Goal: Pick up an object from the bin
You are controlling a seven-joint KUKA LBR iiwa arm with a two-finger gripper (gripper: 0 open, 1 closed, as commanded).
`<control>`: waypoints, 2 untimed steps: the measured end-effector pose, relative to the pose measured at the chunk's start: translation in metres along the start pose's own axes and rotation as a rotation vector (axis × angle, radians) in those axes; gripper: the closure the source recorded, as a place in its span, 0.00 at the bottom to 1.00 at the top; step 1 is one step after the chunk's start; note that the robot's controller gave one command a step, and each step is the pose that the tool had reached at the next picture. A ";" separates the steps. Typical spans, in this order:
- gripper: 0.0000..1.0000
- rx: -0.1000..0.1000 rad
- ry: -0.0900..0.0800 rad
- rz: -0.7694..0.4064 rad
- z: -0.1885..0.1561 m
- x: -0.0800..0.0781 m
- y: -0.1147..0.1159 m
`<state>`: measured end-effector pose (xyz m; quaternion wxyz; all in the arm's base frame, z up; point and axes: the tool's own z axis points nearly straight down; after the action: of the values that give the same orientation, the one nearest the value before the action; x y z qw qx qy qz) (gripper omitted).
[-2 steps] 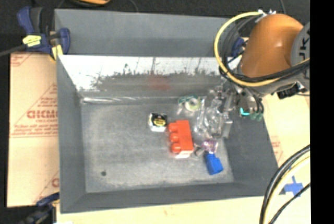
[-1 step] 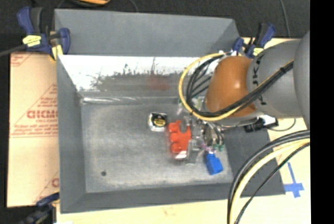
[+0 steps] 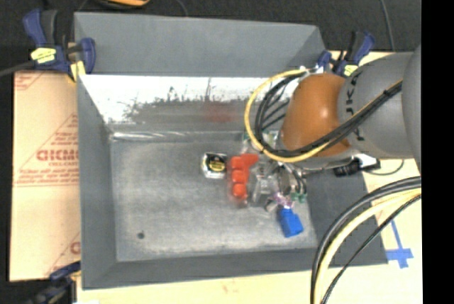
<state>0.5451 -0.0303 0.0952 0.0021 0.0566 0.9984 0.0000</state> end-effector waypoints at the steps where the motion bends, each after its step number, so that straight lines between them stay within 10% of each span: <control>1: 0.00 0.001 0.001 -0.001 0.000 0.000 -0.001; 2: 0.00 -0.002 -0.007 0.103 0.022 -0.035 -0.031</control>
Offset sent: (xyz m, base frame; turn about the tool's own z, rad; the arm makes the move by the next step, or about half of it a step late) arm 0.0000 0.0000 0.0000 0.0000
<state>0.5763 -0.0655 0.0729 0.0059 0.1081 0.9941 0.0008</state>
